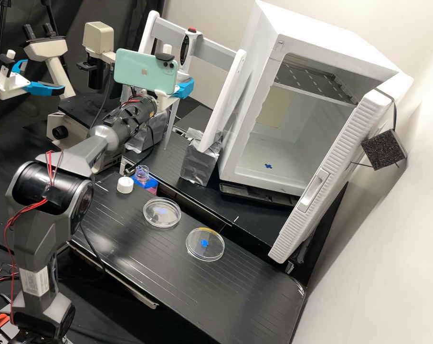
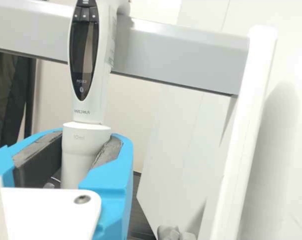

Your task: Use the pipette

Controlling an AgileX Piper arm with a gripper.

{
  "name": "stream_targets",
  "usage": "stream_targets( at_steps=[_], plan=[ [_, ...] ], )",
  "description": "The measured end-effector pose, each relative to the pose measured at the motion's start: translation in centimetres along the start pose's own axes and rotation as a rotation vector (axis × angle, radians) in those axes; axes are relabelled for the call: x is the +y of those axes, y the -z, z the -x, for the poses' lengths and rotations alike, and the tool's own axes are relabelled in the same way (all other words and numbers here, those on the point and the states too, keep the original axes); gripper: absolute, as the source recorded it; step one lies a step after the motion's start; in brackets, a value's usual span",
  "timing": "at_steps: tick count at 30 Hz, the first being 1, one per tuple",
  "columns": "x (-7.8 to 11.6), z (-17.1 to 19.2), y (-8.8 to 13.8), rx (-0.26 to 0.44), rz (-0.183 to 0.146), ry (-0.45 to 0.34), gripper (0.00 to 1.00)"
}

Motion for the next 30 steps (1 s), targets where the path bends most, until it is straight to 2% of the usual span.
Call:
stream_targets(
  at_steps=[8, 11, 15, 21, 25, 30],
  plan=[
    [0.4, 0.5, 0.6, 0.018, 0.007, 0.013, 0.00],
    [0.7, 0.8, 0.8, 0.025, 0.000, 0.015, 0.00],
    [1.1, 1.1, 1.0, 0.030, -0.025, 0.012, 0.00],
    [1.7, 1.2, 0.7, 0.024, -0.035, -0.006, 0.00],
    [2.2, 1.5, 0.9, 0.034, -0.067, -0.017, 0.00],
    [2.8, 1.7, 1.1, 0.048, -0.087, -0.061, 0.00]
  ],
)
